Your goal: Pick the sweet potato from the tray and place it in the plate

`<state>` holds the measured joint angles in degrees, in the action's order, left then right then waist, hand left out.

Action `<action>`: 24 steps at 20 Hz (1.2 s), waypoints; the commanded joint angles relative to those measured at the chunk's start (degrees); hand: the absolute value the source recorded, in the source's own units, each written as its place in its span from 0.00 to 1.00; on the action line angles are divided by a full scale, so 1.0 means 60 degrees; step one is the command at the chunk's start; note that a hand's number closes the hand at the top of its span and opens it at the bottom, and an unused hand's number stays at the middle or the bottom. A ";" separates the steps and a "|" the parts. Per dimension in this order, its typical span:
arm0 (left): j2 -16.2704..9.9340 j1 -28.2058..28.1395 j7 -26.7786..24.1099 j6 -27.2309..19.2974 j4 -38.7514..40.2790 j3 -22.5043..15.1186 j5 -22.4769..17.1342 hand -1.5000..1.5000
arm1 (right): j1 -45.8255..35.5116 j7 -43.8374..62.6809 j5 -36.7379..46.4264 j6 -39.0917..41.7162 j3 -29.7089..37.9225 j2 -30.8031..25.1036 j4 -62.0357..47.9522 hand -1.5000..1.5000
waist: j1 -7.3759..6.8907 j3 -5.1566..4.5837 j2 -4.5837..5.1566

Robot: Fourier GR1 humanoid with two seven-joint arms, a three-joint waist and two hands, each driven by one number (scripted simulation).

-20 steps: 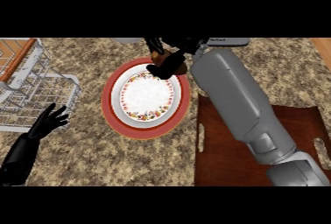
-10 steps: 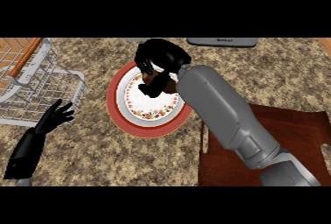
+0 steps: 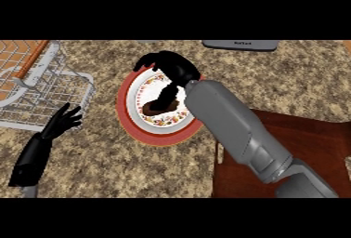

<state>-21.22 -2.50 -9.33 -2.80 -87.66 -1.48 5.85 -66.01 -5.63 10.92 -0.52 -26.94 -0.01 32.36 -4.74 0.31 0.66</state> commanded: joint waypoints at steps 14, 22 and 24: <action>0.0068 -0.0213 0.0399 -0.0106 0.0150 0.0469 0.0025 0.50 | 0.0160 -0.2245 -0.3504 0.0134 0.3598 -0.1209 -0.1271 0.00 | 0.0454 -0.0041 0.0098; 0.0090 -0.0131 0.0210 0.0003 0.0277 0.0611 0.0008 0.50 | 0.0107 -0.4181 -0.3493 0.2170 0.4155 -0.2862 -0.2640 0.00 | 0.0231 -0.0040 0.0191; 0.0245 -0.0031 0.0518 -0.0094 -0.0018 0.0317 0.0229 0.50 | -0.0073 -0.4394 -0.3339 0.2573 0.4136 -0.3325 -0.2917 0.00 | 0.0183 -0.0033 0.0203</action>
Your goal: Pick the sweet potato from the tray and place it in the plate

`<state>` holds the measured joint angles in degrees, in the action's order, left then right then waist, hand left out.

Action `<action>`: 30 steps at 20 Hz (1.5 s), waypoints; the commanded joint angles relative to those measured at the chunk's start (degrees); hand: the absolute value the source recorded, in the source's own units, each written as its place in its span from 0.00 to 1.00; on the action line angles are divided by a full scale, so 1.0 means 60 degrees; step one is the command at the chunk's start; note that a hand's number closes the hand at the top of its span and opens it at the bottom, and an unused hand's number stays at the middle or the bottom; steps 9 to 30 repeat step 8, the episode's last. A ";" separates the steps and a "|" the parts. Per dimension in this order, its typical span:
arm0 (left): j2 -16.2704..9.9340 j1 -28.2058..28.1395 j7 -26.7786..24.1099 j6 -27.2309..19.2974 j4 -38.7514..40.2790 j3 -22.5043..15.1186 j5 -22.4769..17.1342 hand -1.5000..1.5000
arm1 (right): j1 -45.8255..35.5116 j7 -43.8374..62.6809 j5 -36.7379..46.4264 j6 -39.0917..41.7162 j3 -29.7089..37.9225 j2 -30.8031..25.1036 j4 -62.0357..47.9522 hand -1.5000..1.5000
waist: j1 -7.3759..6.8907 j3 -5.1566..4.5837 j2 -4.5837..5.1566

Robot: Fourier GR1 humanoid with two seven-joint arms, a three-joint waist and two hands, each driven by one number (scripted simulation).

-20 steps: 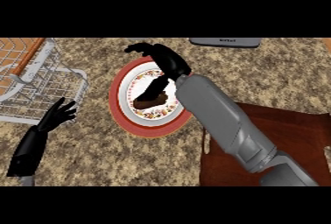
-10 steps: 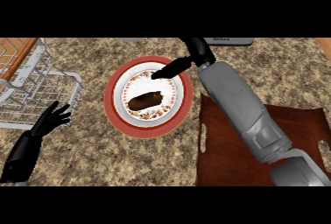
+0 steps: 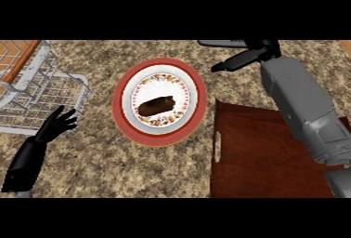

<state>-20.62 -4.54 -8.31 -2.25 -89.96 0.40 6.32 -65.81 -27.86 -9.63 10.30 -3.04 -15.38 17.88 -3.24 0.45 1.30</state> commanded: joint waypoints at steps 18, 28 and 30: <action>0.0480 0.0328 0.0324 -0.0361 0.0334 -0.0338 0.0522 0.50 | -0.0418 -0.1272 0.0382 0.0996 0.0240 -0.1194 -0.1435 0.00 | -0.0244 -0.0052 0.0152; 0.0480 0.0328 0.0324 -0.0361 0.0334 -0.0338 0.0522 0.50 | -0.0418 -0.1272 0.0382 0.0996 0.0240 -0.1194 -0.1435 0.00 | -0.0244 -0.0052 0.0152; 0.0480 0.0328 0.0324 -0.0361 0.0334 -0.0338 0.0522 0.50 | -0.0418 -0.1272 0.0382 0.0996 0.0240 -0.1194 -0.1435 0.00 | -0.0244 -0.0052 0.0152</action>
